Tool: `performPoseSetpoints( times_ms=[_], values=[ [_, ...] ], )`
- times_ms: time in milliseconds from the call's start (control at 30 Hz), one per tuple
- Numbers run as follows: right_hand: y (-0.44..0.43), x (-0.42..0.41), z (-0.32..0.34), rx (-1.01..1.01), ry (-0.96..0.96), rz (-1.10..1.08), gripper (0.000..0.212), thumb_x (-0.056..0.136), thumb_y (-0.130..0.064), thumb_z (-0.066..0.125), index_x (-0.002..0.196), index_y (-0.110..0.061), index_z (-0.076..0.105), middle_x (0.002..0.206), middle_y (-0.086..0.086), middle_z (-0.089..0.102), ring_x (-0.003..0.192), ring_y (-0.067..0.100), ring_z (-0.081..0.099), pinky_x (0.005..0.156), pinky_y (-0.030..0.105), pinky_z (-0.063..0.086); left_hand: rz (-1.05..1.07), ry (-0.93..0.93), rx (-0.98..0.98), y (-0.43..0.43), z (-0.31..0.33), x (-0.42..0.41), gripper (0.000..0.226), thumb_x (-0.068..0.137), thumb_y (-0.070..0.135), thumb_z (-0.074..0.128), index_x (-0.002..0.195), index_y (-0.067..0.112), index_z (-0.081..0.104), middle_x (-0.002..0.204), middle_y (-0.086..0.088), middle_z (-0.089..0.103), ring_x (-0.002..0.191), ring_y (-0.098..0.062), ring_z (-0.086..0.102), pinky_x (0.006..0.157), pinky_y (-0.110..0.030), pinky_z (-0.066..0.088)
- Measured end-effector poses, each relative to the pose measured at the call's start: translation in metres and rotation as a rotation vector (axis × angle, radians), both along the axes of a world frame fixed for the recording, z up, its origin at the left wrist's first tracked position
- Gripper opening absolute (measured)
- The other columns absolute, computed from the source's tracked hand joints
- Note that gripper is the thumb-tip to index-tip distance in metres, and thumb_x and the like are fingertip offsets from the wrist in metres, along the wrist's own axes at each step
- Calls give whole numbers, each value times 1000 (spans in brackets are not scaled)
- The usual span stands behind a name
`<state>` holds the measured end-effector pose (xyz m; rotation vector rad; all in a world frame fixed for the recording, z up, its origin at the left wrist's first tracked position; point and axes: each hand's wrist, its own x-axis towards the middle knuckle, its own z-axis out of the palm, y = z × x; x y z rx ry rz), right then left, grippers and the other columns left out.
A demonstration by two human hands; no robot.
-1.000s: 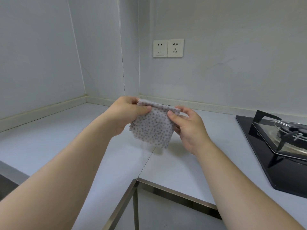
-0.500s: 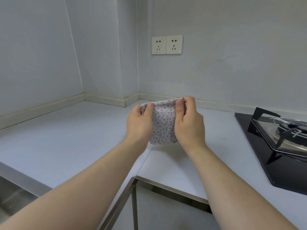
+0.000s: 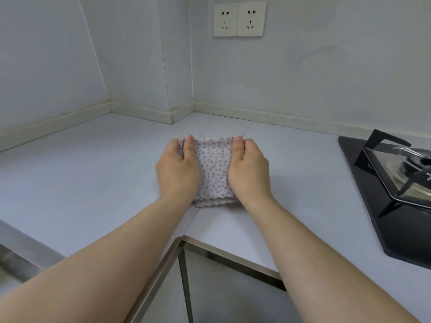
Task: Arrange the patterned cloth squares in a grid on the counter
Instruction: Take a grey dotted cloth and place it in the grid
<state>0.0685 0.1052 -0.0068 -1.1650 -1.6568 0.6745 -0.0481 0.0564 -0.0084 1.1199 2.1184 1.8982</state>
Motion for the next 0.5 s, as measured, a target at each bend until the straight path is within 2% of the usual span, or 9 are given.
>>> performPoseSetpoints(
  times_ms=[67,167,233,300,367,400,500],
  values=[
    [3,-2,-6,-32,-12,7,41,109,-45,31,80,-19,45,74,-5,54,65,5,47,56,32,26,24,20,-40,3,-6,-4,45,106,40,45,69,15,40,64,4,45,55,-5,42,51,-12,35],
    [5,-4,-4,-114,-39,-8,40,110,-39,34,77,-18,42,70,-6,49,64,16,45,59,30,21,26,60,-91,2,0,-5,45,106,35,47,67,16,38,61,6,41,53,3,44,53,-14,33],
    [1,2,0,-199,-45,-32,39,110,-35,38,76,-16,43,69,-5,48,69,22,45,62,29,21,-7,99,-190,-5,3,5,41,106,31,48,69,15,40,62,6,42,57,-4,43,57,-23,27],
    [0,13,2,-261,-20,-36,39,109,-33,41,75,-15,45,66,-7,45,72,23,47,62,30,22,-9,57,-241,-7,7,11,33,106,30,47,78,13,48,69,3,49,68,-12,44,63,-23,25],
    [-17,37,14,-395,-33,-37,40,110,-34,40,76,-15,46,67,-7,47,67,20,47,62,29,25,-81,-18,-310,-11,20,31,30,106,31,47,83,11,53,73,2,54,78,-21,51,67,-24,29],
    [-32,56,22,-462,-40,-74,41,110,-36,38,76,-15,46,68,-5,49,64,15,47,61,29,28,-109,-33,-350,-19,27,46,30,105,32,47,84,12,54,72,4,54,77,-20,53,67,-23,31],
    [-77,126,61,-556,25,-201,40,110,-36,36,76,-19,48,72,-5,54,64,1,48,54,11,35,-291,-27,-459,-41,70,113,31,106,32,46,82,12,52,69,11,50,64,-4,50,57,-16,33]
  ],
)
